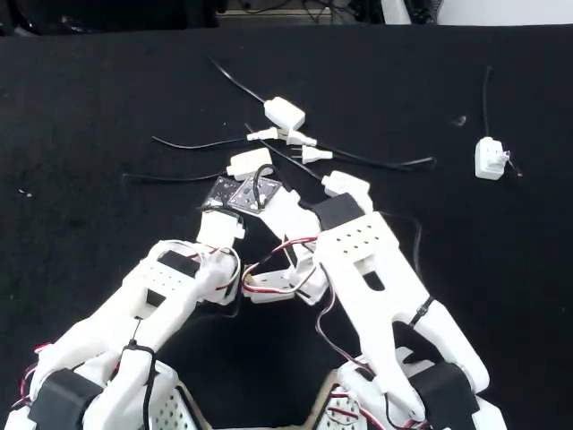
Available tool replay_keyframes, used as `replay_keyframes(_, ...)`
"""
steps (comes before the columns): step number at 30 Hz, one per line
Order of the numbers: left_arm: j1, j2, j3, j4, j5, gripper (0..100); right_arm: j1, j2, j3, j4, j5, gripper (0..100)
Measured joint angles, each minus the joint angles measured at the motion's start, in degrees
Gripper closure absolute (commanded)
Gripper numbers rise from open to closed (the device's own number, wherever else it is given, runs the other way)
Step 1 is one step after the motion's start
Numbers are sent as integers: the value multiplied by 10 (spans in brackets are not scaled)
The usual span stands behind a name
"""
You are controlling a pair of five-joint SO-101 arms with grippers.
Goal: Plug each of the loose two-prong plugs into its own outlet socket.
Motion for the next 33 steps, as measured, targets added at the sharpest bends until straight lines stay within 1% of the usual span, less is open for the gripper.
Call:
replay_keyframes(4, 0, 0, 0, 0, 0, 802, 31, -11, -43, 14, 1, 988)
replay_keyframes(9, 0, 0, 0, 0, 0, 803, 32, -62, -91, 62, -3, 988)
replay_keyframes(13, 0, 0, 0, 0, 0, 805, -13, -66, -97, 69, -51, 988)
replay_keyframes(17, 0, 0, 0, 0, 0, 805, -24, -26, -99, 68, -113, 988)
replay_keyframes(19, 0, 0, 0, 0, 16, 805, -24, -4, -106, 65, -133, 988)
replay_keyframes(23, 0, 0, 0, 0, 37, 805, -25, 26, -126, 62, -146, 988)
replay_keyframes(29, 0, 0, 0, 0, 41, 805, -28, 52, -135, 62, -149, 988)
replay_keyframes(33, -1, 0, 0, 0, 43, 805, -28, 70, -135, 47, -175, 988)
